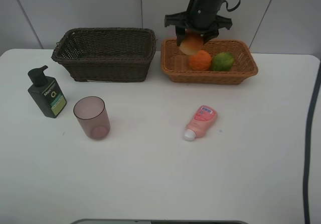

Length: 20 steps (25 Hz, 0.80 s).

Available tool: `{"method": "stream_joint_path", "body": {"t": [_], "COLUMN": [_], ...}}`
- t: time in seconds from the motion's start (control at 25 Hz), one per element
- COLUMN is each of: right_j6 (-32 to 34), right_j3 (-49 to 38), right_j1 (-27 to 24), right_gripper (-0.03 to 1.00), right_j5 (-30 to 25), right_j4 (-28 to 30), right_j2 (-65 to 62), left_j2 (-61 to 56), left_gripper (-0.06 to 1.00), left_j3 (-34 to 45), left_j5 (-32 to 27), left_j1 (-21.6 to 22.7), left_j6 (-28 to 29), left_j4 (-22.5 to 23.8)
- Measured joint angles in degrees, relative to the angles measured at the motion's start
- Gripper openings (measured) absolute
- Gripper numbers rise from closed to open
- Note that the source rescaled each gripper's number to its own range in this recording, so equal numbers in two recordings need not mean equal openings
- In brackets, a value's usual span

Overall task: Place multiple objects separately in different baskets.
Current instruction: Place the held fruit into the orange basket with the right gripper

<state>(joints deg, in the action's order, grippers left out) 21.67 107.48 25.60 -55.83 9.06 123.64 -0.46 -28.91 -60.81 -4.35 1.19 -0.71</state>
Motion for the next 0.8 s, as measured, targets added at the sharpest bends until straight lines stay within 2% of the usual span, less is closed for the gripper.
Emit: {"method": "stream_joint_path", "body": {"t": [0.36, 0.68, 0.72, 0.8], "right_j6": [0.0, -0.02, -0.02, -0.02], "right_j3": [2.27, 2.27, 2.27, 2.27], "right_j1": [0.0, 0.0, 0.0, 0.0], "right_gripper": [0.18, 0.18, 0.21, 0.44], "right_j5": [7.38, 7.95, 7.95, 7.95], "right_j4": [0.45, 1.98, 2.12, 2.45], "right_j2": [6.32, 8.56, 8.56, 8.56], "left_j2": [0.0, 0.0, 0.0, 0.0], "left_gripper": [1.0, 1.0, 1.0, 1.0], "left_j3": [0.0, 0.0, 0.0, 0.0], "left_j5": [0.0, 0.0, 0.0, 0.0], "left_j1": [0.0, 0.0, 0.0, 0.0], "left_j6": [0.0, 0.0, 0.0, 0.0], "left_j4": [0.0, 0.0, 0.0, 0.0]}}
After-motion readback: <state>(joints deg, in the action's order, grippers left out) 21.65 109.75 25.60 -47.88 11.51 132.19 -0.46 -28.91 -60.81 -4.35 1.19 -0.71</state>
